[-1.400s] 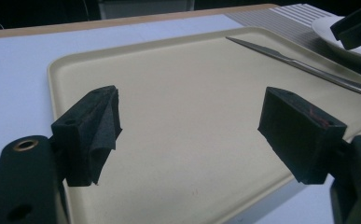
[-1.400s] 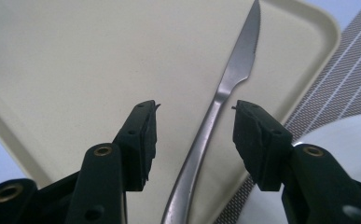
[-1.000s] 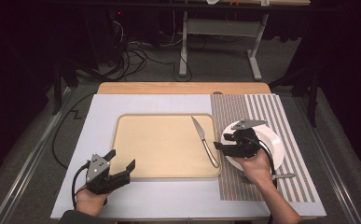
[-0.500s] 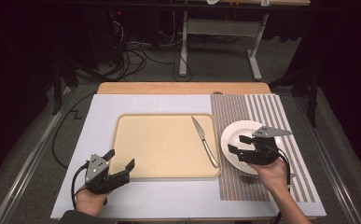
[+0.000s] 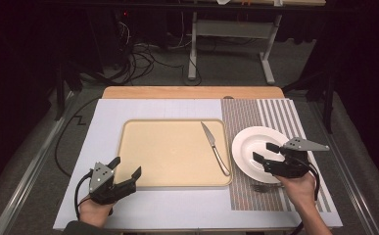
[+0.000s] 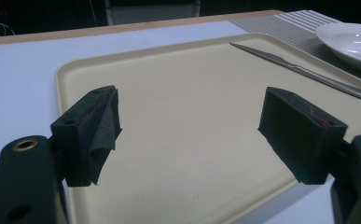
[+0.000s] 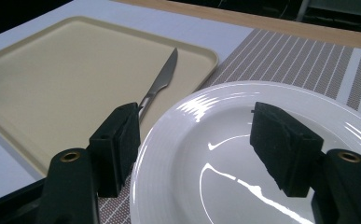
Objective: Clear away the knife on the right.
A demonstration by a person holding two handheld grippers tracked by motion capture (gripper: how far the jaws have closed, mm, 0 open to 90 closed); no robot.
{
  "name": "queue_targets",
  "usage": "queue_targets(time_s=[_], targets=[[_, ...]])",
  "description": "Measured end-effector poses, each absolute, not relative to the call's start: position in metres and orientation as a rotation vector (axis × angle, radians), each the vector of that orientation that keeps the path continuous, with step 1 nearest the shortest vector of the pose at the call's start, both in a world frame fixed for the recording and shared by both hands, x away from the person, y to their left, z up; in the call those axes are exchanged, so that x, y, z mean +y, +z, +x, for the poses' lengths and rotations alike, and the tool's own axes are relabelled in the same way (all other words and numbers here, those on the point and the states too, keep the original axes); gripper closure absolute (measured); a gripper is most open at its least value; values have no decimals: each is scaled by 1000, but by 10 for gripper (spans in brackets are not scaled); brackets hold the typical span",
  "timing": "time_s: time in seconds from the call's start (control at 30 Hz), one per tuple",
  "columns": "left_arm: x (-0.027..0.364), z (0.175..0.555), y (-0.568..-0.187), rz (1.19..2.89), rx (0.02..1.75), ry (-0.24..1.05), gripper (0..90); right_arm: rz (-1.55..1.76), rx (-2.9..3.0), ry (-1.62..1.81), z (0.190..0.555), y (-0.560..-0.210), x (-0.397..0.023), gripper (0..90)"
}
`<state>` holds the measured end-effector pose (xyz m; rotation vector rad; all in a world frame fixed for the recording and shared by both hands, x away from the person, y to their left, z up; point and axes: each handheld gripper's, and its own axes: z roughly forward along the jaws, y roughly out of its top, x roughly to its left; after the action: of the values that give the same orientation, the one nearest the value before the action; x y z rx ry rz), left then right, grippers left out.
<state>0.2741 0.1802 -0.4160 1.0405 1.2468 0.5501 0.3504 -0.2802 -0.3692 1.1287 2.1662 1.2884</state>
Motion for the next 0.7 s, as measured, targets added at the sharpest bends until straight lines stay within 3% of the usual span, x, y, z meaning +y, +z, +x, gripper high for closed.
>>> queue_targets(time_s=[0.7], targets=[[181,273,-415,1023,1252,535,215,1148,1984,1379,323,-377,-315,324]])
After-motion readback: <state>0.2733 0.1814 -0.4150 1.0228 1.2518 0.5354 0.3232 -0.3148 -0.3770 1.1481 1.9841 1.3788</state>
